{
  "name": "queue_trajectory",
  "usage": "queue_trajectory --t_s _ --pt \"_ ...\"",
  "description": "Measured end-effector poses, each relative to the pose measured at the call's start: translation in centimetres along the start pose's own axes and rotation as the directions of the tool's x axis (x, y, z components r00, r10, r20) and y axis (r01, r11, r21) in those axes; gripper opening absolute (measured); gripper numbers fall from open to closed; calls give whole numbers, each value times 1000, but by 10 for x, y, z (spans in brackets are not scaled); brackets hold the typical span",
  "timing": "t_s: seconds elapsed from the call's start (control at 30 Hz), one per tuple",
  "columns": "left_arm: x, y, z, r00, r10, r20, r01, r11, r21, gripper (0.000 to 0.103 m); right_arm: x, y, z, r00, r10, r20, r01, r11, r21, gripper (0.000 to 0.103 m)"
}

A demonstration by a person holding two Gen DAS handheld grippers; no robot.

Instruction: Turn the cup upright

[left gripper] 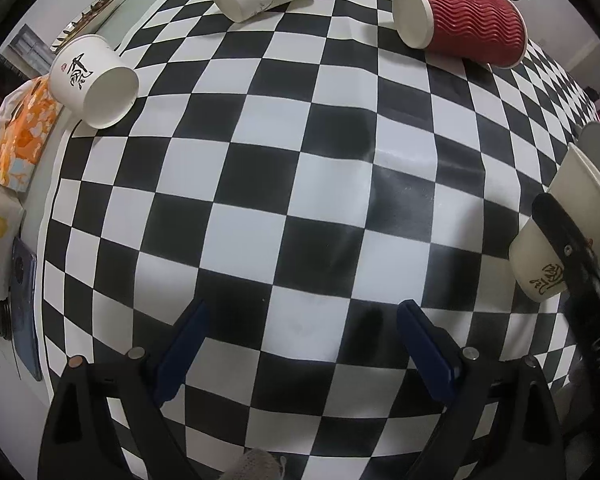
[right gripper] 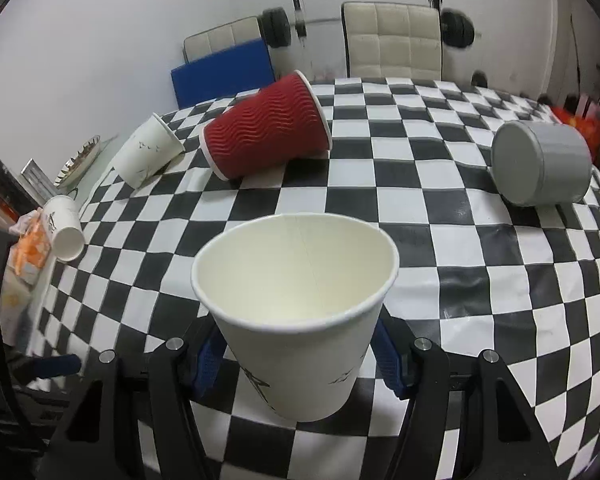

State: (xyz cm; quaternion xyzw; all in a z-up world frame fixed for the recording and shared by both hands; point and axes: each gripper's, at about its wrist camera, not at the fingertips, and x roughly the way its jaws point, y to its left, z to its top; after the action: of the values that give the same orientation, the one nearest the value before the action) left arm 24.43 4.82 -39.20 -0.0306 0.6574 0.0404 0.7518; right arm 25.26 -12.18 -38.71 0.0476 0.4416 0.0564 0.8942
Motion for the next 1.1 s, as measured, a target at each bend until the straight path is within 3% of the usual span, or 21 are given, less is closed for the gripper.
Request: queue_trajectory --t_s 0.1,0.2,0.27,0.33,0.57,0.73,0.9,1.1 --pt "5 3 -10 1000 -1 2 1 1000 8 95 -4 9 -7 1000 -23 7 23 999 -36 67" --pt "2 7 -14 1000 -2 16 2 1000 14 95 -7 9 -14 999 -21 -38 20 999 -36 68" --pt "-2 10 -17 1000 -2 27 2 1000 18 95 -8 10 -19 997 -21 -75 19 999 -33 81" --pt "-8 14 -22 999 -3 41 3 1000 21 95 -11 10 -22 996 -16 -92 13 1000 -25 88" --pt "-35 8 -49 992 29 119 -36 998 55 95 -44 11 -39 984 -94 -150 92 996 -19 89" --pt "-62 -10 -62 986 19 163 -34 996 86 98 -82 -4 -44 968 -161 -194 173 984 47 89" --pt "-103 -20 -69 977 -7 212 -19 993 120 99 -130 -20 -36 951 -219 -219 246 963 105 89" --pt "-150 -38 -82 963 -25 269 -13 990 139 100 -185 -27 -17 950 -240 -202 264 959 101 89"
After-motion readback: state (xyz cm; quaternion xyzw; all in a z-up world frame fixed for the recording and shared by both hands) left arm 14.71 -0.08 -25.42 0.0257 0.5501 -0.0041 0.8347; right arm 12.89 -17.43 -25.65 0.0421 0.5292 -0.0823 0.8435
